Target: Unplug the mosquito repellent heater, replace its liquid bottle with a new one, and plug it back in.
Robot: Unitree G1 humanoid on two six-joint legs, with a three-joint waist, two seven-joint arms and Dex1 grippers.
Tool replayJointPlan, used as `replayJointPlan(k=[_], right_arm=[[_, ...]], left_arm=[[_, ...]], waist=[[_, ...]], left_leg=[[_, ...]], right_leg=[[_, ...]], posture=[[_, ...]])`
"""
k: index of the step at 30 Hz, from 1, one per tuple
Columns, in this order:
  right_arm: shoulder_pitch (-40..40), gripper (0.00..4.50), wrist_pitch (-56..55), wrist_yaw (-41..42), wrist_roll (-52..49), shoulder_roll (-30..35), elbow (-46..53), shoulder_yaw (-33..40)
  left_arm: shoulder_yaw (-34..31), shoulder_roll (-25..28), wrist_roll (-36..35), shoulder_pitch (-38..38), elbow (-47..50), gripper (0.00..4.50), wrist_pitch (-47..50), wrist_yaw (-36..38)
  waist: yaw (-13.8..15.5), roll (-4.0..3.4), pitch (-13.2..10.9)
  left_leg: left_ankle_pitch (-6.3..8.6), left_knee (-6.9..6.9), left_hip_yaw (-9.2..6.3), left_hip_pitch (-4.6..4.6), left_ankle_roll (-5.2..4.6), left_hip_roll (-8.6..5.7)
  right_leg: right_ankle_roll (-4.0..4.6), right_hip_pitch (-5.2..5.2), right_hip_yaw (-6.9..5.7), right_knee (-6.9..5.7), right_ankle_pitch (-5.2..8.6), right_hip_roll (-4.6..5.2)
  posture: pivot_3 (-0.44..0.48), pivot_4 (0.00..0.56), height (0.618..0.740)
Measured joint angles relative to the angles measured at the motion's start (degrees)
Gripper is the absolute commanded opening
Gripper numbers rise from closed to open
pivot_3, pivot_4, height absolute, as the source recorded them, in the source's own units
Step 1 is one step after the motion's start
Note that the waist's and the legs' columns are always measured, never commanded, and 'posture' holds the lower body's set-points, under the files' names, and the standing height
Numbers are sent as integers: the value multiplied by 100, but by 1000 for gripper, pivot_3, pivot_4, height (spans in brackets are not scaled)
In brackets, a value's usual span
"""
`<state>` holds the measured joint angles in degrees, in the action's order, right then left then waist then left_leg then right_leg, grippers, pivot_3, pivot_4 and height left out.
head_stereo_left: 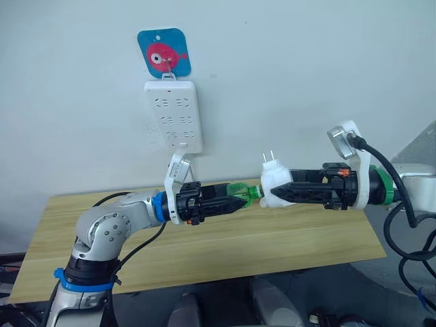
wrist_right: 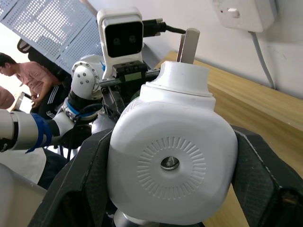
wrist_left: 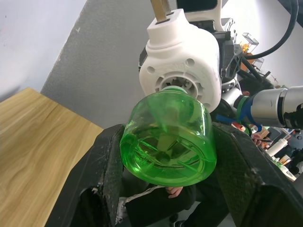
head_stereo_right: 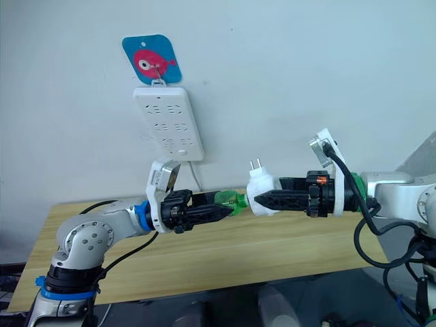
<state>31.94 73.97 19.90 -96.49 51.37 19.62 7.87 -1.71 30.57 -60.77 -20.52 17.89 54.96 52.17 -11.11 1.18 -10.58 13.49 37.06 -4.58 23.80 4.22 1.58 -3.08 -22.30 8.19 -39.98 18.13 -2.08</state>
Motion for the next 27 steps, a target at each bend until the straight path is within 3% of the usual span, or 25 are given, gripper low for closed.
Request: replayJointPlan(k=[27], right_arm=[[1,3087,-360,-55,-27,-16,-16,-196]], left_arm=[[-108,-70,-107,17,-5,2400,99,-132]], waist=[[2,-2,18]], left_leg=[[0,5,-1,-1,0,1]], right_leg=[[1,1,-1,-6,-1,0]], posture=[[-175,91,740]])
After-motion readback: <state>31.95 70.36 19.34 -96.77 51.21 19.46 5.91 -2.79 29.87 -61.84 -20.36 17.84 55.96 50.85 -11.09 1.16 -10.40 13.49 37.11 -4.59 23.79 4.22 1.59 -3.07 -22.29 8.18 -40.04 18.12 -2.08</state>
